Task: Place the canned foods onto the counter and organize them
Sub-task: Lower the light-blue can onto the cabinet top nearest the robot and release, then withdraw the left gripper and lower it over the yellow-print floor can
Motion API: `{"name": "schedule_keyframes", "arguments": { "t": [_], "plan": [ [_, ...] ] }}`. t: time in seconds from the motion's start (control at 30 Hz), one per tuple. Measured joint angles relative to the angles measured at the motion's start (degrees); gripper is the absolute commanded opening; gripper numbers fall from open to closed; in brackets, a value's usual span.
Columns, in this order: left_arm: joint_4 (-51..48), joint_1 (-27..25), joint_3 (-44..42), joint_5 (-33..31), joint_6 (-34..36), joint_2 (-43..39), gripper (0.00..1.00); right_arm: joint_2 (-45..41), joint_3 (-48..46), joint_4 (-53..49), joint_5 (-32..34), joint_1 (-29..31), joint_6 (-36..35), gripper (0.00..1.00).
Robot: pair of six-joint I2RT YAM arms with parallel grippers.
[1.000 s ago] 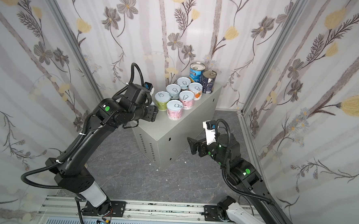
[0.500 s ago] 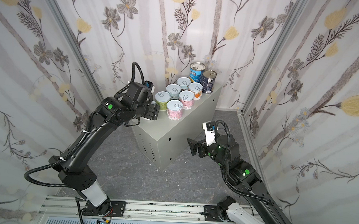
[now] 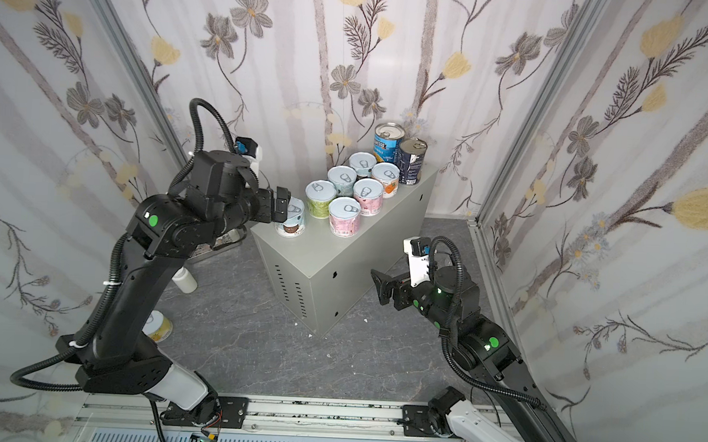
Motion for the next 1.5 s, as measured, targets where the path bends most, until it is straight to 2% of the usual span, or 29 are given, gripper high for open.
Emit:
{"name": "schedule_keyframes", "arguments": {
  "t": [0.13,0.23,0.4,0.47,0.67,0.8,1.13,1.3,1.5],
  "plan": [
    [0.7,3.0,-4.3,-0.4,-1.6,-5.0,1.0,-0.4,0.5,-0.1,0.0,0.0,0.3,0.99],
    [2.8,7.1,-10.0,-0.5,-2.9,-10.1,1.0,-0.6,0.9,0.0,-0.2,0.0,0.5,0.99],
    [7.8,19.9,-27.1,-0.3,-6.2,-21.3,1.0,-0.9,1.0,0.0,-0.2,0.0,0.9,0.99],
    [9.7,24.2,-33.9,1.9,-7.5,-24.0,1.0,-1.0,0.8,0.3,-0.2,0.0,0.9,0.99],
    [15.9,33.2,-53.7,6.9,-10.9,-26.9,1.0,-1.0,-3.5,2.7,-0.2,-0.2,2.8,1.0],
    [19.0,36.3,-62.4,7.0,-13.6,-30.2,1.0,-1.5,-7.3,4.0,-0.1,-0.7,3.9,1.0],
    [23.1,41.6,-72.7,1.2,-24.1,-30.1,1.0,-1.7,-17.0,9.5,-0.2,-2.4,6.5,1.0],
    [23.1,46.2,-75.5,-1.0,-28.9,-28.4,1.0,-1.8,-21.5,10.1,-0.4,-3.9,7.4,1.0],
    [23.1,53.4,-79.1,-2.9,-34.9,-27.0,1.0,-0.3,-22.4,11.7,-1.8,-4.7,7.9,1.0]
  ]
}}
